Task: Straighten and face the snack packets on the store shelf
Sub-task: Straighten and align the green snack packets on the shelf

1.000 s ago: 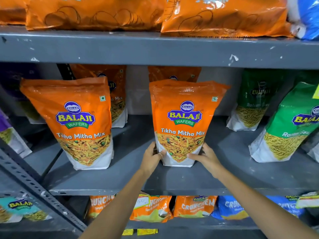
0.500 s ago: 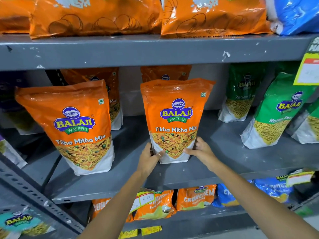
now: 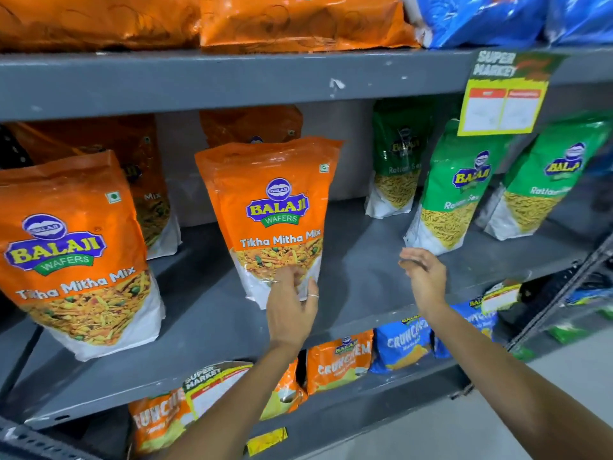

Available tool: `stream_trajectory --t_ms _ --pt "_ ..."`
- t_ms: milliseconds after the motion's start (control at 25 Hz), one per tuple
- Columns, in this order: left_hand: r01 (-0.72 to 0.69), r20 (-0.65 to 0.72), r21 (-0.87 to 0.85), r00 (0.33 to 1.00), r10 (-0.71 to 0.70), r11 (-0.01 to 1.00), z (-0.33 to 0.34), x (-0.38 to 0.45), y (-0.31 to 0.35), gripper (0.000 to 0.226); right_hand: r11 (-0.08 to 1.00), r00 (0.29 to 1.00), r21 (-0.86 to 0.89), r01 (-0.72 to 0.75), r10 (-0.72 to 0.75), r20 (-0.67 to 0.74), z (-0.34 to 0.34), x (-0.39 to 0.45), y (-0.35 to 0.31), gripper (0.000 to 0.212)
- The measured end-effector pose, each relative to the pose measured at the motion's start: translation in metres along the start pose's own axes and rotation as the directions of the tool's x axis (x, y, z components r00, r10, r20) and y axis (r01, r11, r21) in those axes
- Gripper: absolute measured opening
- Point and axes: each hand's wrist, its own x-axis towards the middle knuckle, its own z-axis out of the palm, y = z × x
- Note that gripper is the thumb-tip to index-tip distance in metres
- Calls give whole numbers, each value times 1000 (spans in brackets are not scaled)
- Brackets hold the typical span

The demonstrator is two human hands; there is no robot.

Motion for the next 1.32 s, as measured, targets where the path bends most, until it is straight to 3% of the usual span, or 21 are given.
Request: stream_trajectory --t_ms 120,200,280,480,640,760,840,1000,1320 --pt "15 44 -85 999 -12 996 49 0 16 15 1000 999 -12 10 -10 -30 -38 35 4 31" --pt "33 47 -135 999 -27 990 85 -1 23 16 999 1000 -34 15 -15 -15 -63 58 9 26" --pt "62 67 -128 996 -53 990 121 -2 32 17 998 1000 -59 24 -24 0 -88 85 16 16" --pt "166 144 -138 979 -146 976 193 5 52 27 1000 999 -26 -12 14 46 -125 138 18 20" --pt "396 295 -149 892 -342 906 230 15 54 48 985 964 -99 -141 159 211 -135 168 20 45" --pt "512 403 -65 799 -446 857 243 31 65 54 972 913 -167 -167 217 346 -130 179 21 56" --pt "508 461 -38 773 -436 861 251 39 72 53 972 879 -176 -153 215 426 -129 183 20 45" --pt "452 452 7 794 -406 892 262 43 75 48 977 846 -178 -114 189 499 -134 185 21 29" --pt "389 417 17 835 -360 921 257 31 78 42 986 867 -138 -88 144 478 -150 178 35 23"
